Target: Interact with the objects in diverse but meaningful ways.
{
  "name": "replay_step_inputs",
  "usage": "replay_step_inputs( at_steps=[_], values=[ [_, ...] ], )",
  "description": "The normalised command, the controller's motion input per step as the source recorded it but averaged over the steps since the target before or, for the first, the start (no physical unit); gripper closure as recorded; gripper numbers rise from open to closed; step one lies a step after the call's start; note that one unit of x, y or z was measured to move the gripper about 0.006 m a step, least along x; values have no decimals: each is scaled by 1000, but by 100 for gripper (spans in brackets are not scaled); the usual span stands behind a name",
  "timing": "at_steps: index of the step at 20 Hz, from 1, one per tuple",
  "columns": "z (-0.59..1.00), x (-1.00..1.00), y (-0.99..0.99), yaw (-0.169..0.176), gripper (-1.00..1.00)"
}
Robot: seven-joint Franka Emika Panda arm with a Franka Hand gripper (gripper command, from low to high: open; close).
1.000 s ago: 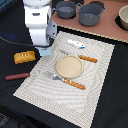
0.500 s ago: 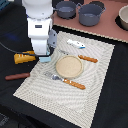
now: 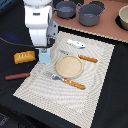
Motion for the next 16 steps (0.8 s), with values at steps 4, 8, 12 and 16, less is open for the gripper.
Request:
replay_step_inputs(
  at_steps=[4, 8, 12, 16],
  values=[
    [-311, -836, -301, -31, -100],
    [-457, -935, -81, -48, -100],
    [-515, -691, 72, -22, -100],
    [-421, -171, 159, 16, -100]
  ],
)
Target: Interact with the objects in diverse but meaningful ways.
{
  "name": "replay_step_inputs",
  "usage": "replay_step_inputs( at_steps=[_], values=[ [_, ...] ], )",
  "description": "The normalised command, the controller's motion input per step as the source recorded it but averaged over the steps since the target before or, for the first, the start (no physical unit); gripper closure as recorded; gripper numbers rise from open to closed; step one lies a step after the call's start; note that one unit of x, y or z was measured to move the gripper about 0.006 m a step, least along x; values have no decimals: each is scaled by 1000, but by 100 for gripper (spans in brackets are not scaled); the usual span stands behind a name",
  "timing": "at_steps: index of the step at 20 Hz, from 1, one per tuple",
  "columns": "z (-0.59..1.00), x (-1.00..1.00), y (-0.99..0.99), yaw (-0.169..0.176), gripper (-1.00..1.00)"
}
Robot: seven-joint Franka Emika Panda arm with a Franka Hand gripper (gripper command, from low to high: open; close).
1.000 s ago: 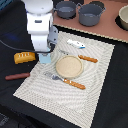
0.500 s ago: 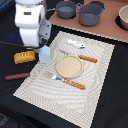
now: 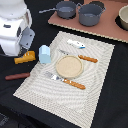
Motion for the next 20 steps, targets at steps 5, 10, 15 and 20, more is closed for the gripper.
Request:
replay_step_inputs(
  at_steps=[5, 10, 15, 20],
  values=[
    [-362, 1, 117, 65, -100],
    [-214, -38, -7, 47, -100],
    [-318, -201, -108, 48, -100],
    [-446, -104, -22, 34, -100]
  ],
)
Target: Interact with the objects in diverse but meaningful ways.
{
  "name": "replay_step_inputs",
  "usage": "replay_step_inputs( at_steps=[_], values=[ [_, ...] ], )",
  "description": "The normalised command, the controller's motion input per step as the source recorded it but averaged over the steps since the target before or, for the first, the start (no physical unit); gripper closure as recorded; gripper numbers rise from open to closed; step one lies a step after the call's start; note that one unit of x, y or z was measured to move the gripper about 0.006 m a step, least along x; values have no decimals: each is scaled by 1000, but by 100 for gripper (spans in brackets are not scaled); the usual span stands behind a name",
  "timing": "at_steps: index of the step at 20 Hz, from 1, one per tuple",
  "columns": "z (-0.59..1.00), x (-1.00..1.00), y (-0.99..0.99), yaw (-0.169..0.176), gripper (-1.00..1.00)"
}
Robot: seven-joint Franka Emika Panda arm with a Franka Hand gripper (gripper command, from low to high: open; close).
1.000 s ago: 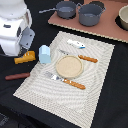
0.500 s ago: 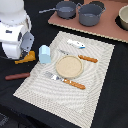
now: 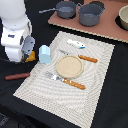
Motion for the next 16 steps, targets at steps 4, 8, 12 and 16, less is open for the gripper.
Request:
replay_step_inputs(
  at_steps=[4, 8, 12, 16],
  values=[
    [-401, -68, 0, 22, -100],
    [-138, -11, 0, 22, 100],
    [-125, 0, 0, 24, 100],
    [-46, -19, 0, 28, 100]
  ],
)
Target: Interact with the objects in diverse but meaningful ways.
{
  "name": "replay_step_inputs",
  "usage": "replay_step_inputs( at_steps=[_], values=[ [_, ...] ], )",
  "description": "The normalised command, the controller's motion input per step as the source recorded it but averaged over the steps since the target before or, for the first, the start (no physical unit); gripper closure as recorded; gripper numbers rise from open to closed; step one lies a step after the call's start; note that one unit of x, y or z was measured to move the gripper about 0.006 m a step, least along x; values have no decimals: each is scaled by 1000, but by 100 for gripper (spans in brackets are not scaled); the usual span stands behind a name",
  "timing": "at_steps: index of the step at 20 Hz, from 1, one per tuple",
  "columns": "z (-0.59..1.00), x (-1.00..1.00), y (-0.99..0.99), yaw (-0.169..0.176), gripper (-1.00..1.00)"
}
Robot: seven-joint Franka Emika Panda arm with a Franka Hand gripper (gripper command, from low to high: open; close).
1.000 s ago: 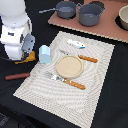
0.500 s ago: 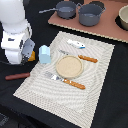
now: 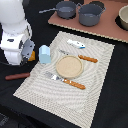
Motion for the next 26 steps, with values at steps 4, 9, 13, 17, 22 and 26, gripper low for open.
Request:
replay_step_inputs(
  at_steps=[4, 9, 13, 17, 22, 26],
  values=[
    [368, -469, -33, 98, 100],
    [810, -382, -108, 79, 100],
    [1000, 6, -283, 31, 100],
    [981, 447, -689, 1, 100],
    [715, 694, -578, -19, 100],
    [489, 748, -522, -23, 100]
  ],
)
